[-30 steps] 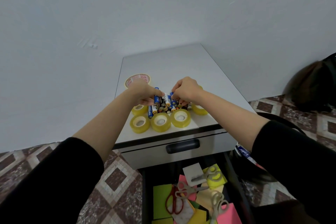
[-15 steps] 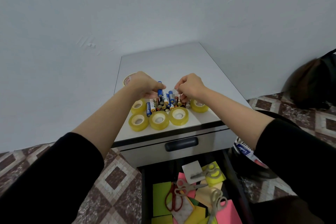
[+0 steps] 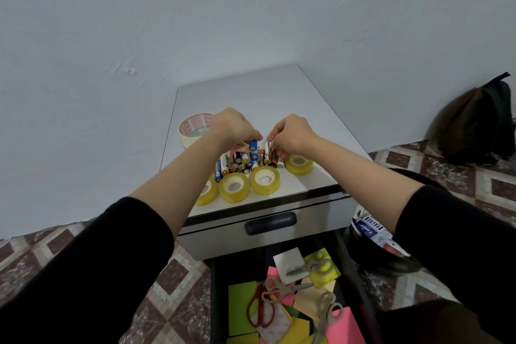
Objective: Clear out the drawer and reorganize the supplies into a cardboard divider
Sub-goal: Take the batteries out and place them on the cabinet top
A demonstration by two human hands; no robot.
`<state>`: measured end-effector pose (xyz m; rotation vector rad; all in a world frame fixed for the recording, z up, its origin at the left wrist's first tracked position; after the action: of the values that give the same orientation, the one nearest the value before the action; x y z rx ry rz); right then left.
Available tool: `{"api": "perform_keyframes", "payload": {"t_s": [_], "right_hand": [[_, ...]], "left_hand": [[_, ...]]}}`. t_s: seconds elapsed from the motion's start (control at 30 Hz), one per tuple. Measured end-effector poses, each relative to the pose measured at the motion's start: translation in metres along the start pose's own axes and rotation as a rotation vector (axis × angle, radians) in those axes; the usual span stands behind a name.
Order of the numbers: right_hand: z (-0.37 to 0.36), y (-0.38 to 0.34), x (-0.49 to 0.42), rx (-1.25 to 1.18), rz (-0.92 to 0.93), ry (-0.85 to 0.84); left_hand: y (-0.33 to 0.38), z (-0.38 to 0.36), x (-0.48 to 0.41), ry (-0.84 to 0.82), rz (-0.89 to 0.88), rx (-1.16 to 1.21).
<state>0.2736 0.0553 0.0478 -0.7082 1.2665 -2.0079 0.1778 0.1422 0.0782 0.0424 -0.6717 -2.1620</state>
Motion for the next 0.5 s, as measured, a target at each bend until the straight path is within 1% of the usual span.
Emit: {"api": "perform_keyframes", "payload": {"t_s": [0.23, 0.5], "right_hand": [[0.001, 0.003, -0.001, -0.062, 0.006, -0.031], [0.003, 0.006, 0.000, -0.102, -0.005, -0.035]], "left_hand": [[0.010, -0.011, -0.009, 0.028, -0.046, -0.153], [0.011, -0.014, -0.014, 0.034, -0.059, -0.212]]}}
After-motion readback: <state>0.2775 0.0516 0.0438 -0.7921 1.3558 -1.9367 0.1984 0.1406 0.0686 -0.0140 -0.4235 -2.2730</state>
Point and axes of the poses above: each hand's wrist, its own x-axis away from the middle knuckle, its own z-axis out of the back of the hand, y = z × x, the point moved 10 cm from there along -x, towards the middle knuckle, and after that the axes turned 13 degrees about -x, right-handed, at the moved point
